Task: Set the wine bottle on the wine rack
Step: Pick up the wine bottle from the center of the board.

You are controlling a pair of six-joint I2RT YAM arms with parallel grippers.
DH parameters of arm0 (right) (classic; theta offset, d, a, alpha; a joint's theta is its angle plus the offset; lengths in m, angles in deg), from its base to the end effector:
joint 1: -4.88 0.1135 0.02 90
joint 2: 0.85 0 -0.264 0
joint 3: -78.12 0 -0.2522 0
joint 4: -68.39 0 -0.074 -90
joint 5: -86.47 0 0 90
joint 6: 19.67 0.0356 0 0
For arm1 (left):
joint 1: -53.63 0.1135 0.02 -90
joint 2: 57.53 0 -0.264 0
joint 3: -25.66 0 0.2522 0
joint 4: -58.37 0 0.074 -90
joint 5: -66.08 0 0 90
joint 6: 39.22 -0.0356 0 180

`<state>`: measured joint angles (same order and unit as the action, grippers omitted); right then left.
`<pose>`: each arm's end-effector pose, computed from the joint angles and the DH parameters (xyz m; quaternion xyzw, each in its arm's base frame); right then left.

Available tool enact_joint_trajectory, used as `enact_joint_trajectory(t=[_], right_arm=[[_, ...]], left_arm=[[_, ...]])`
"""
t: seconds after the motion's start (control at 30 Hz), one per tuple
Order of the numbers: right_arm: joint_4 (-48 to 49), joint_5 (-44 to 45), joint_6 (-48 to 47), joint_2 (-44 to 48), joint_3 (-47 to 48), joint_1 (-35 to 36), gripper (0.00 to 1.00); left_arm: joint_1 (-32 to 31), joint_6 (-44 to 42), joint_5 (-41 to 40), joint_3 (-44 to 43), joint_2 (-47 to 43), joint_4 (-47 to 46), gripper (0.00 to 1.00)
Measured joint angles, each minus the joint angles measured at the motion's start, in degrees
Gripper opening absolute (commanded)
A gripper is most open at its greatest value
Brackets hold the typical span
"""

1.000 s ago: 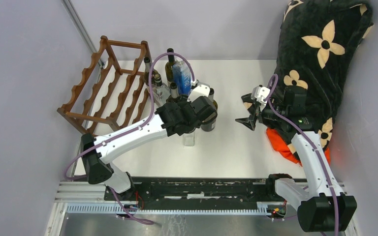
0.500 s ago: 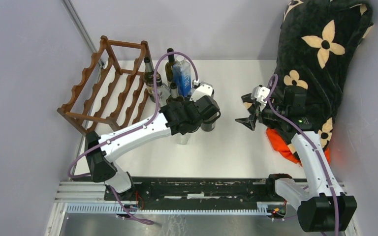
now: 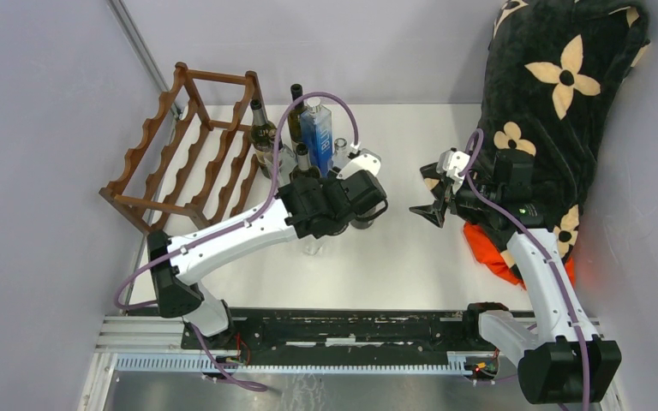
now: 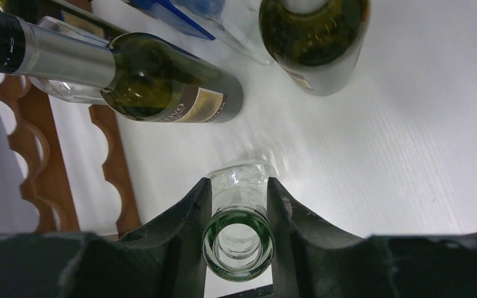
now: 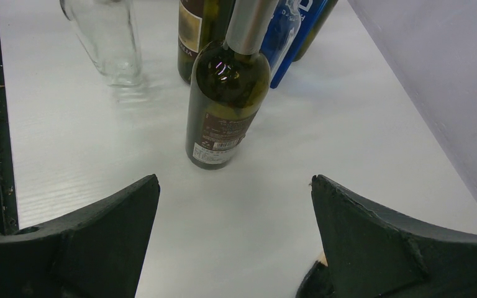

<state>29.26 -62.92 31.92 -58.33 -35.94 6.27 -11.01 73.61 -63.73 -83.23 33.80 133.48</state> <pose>0.2060 0.0356 0.3262 -0.4875 0.6263 0.2717 0.5443 0.1581 -0.2803 0.3680 0.2333 0.8773 0.0546 0.4158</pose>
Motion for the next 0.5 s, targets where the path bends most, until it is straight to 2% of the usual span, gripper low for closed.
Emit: enact_joint_trajectory(t=[0.33, 0.5], right_arm=[[0.0, 0.0, 0.0, -0.8, 0.0, 0.0, 0.98], [0.0, 0.0, 0.0, -0.9, 0.0, 0.0, 0.98]], left_arm=[[-2.6, -5.0, -4.3, -0.6, -0.1, 8.7, 0.02], [-2.6, -9.7, -8.1, 5.5, -3.5, 7.1, 0.02]])
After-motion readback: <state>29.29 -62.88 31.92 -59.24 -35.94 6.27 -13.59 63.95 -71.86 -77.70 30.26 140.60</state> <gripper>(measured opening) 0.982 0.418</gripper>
